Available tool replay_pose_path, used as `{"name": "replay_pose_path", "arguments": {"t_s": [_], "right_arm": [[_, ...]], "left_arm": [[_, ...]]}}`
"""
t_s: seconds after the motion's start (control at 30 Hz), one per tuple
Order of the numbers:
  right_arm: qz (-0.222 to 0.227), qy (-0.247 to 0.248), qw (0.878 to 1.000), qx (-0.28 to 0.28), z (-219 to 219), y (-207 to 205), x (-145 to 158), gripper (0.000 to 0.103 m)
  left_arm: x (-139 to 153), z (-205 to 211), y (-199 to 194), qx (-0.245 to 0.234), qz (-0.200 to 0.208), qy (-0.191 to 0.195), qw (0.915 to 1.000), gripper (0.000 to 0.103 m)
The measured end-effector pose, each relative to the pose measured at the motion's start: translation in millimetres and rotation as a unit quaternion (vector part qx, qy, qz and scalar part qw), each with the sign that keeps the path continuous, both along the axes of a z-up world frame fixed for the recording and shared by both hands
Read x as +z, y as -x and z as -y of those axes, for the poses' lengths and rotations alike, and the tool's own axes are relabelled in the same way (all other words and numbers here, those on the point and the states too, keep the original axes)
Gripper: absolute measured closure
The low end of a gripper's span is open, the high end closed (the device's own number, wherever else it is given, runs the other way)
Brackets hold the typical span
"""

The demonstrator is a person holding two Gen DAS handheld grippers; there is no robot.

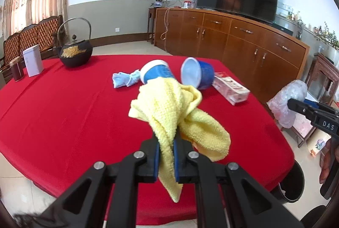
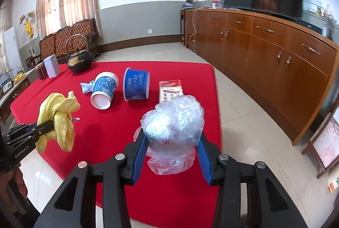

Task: Collect trash
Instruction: 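Carry the plastic bag and yellow towel over the black bucket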

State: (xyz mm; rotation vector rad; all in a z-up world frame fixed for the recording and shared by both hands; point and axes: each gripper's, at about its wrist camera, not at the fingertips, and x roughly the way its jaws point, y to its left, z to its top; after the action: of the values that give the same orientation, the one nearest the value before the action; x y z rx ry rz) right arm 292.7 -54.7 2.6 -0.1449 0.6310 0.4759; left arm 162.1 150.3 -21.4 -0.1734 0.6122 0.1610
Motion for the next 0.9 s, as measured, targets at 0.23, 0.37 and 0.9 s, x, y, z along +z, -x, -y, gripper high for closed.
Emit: {"name": "replay_pose_path", "arguments": {"t_s": [0.23,0.37,0.9], "right_arm": [[0.006,-0.01,0.999,-0.039,54.5,26.9,10.3,0.056],[0.008,-0.013,0.998,-0.064,86.7,42.8,13.1,0.056],[0.006,-0.027,0.985,-0.17,209.7,96.7,14.0,0.056]], "left_arm": [[7.4,34.3,12.8,-0.034,0.006,-0.003,0.9994,0.092],[13.2,57.6,14.7,-0.059,0.012,-0.004,0.9982,0.092],[23.2,147.0,8.7,-0.158,0.026,-0.009,0.9871,0.092]]}}
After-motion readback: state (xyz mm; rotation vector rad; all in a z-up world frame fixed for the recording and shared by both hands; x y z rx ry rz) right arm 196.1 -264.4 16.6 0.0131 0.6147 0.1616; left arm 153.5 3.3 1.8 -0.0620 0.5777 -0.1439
